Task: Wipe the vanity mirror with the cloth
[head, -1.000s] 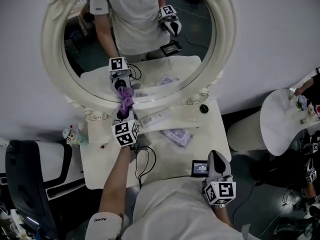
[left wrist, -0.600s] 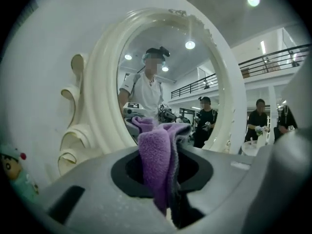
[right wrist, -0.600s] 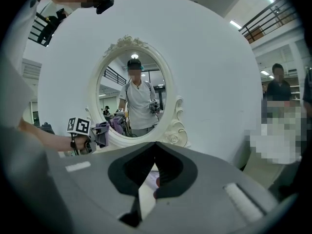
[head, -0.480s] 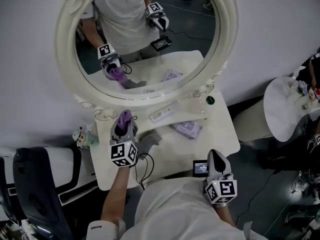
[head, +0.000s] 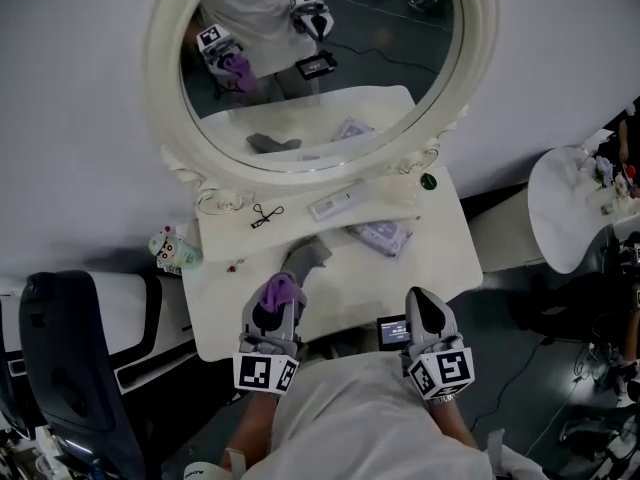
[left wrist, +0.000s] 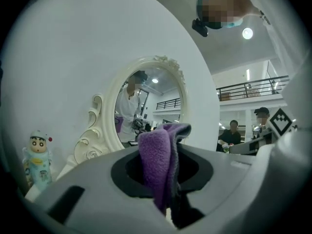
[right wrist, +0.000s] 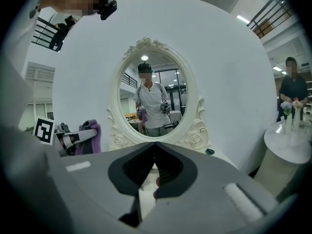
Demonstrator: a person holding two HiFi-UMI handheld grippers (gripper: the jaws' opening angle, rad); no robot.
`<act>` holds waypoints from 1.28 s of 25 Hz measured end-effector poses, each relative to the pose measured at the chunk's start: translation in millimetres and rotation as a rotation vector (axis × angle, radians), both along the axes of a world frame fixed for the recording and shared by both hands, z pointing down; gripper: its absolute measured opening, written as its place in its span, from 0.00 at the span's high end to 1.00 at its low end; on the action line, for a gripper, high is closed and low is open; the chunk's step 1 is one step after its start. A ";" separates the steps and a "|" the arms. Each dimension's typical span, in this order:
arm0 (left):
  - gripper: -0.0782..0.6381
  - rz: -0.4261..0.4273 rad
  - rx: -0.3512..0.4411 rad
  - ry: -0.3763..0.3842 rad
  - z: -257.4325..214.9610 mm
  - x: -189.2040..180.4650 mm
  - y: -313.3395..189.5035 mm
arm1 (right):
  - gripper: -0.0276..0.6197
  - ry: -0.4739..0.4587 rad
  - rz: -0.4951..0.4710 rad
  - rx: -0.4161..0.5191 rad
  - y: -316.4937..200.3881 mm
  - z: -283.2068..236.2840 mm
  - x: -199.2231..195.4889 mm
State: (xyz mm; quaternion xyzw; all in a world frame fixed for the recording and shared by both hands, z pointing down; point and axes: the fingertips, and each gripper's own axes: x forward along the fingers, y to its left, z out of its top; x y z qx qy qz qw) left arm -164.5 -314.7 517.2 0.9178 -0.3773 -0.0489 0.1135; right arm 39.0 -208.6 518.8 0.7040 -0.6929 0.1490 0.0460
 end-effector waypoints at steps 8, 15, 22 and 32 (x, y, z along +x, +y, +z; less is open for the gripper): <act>0.76 0.016 0.043 -0.012 -14.2 -2.3 47.9 | 0.95 -0.036 -0.105 0.052 7.7 -7.1 -20.7; 0.76 -0.070 0.058 -0.057 -16.6 26.7 90.4 | 0.95 -0.083 -0.204 0.109 32.8 -20.3 6.0; 0.76 -0.058 0.025 -0.009 -17.9 106.9 163.8 | 0.95 -0.033 -0.258 0.109 87.5 -13.4 57.0; 0.76 -0.162 -0.002 -0.060 -19.1 127.9 247.3 | 0.95 -0.097 -0.390 0.106 145.2 -10.0 77.6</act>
